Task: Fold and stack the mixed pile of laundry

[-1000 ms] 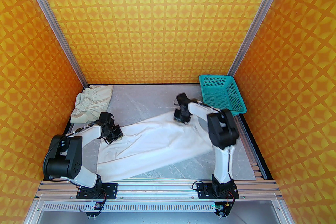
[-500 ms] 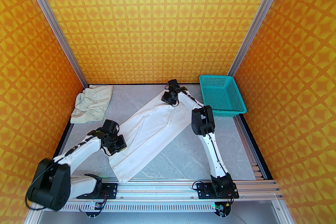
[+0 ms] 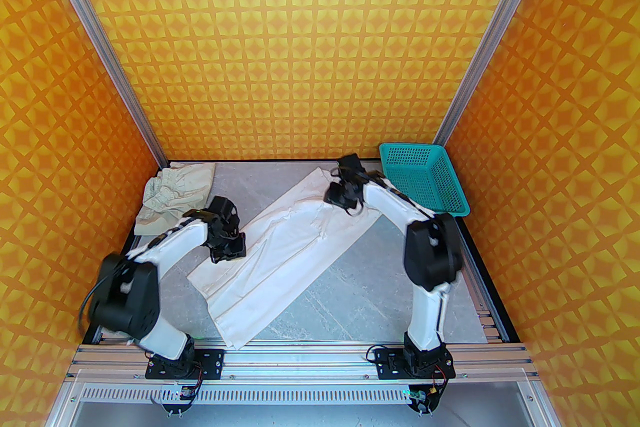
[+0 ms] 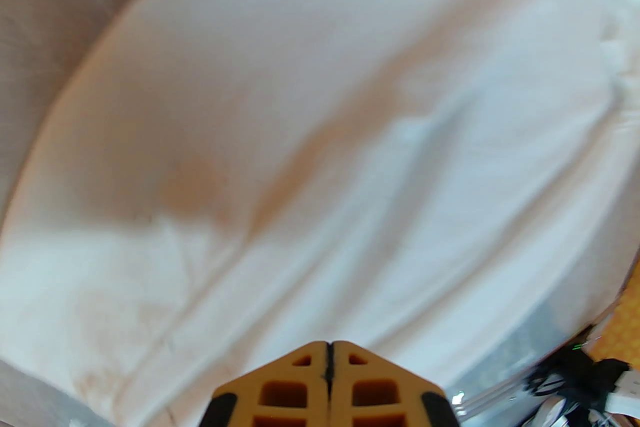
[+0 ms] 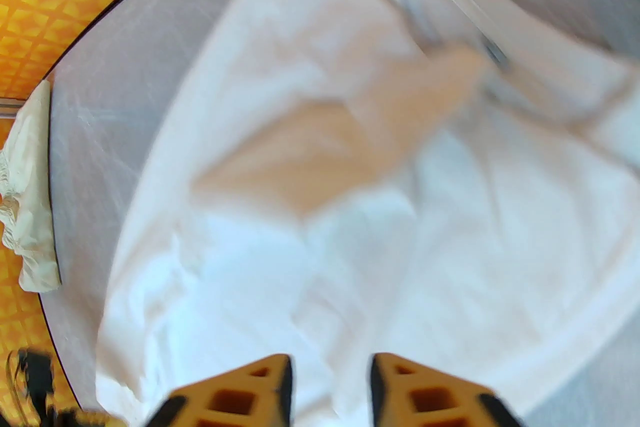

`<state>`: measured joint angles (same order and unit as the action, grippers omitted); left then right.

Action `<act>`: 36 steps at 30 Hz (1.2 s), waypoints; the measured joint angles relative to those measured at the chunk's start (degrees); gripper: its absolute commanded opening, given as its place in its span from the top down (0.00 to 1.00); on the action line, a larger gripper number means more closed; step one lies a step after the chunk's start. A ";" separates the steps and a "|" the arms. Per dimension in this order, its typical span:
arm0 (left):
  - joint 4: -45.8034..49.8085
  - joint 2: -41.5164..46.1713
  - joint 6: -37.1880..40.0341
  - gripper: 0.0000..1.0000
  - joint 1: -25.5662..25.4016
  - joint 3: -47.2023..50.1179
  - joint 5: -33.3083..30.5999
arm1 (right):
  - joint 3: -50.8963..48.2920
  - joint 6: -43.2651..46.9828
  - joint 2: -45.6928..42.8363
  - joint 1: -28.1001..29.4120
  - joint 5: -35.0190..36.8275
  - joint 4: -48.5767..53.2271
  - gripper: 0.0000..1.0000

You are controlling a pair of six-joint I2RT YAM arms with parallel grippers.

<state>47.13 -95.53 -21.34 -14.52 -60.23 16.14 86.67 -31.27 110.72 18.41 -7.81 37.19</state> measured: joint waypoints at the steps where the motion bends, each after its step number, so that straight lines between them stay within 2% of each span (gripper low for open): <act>1: -0.28 -1.27 0.55 1.00 0.00 0.07 -0.11 | -2.05 0.20 -0.09 0.00 0.46 -0.15 0.83; 7: -3.50 -2.91 0.87 1.00 0.00 4.39 0.57 | -6.29 1.42 5.25 -0.02 3.91 -0.17 0.89; 12: -8.33 0.83 -1.95 1.00 -1.40 9.64 3.06 | 1.07 2.25 11.10 -0.13 4.83 0.68 0.91; 18: -12.59 4.42 -7.91 1.00 -9.68 15.02 7.45 | 13.40 2.93 19.17 -0.15 4.07 1.64 0.90; 24: -14.60 8.63 -18.75 1.00 -19.21 19.04 10.84 | 31.08 4.48 29.55 -0.11 2.73 5.90 0.85; 30: -17.20 9.33 -25.03 1.00 -25.64 16.15 13.33 | 47.17 6.12 38.05 -0.11 1.57 12.44 0.84; 36: -14.51 9.31 -22.47 1.00 -23.54 6.14 13.00 | 50.47 7.34 38.38 -0.11 0.90 16.28 0.81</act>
<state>32.62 -86.21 -43.81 -38.06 -54.08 29.15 137.14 -23.92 149.10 18.31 -6.92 53.47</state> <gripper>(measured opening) 0.024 0.182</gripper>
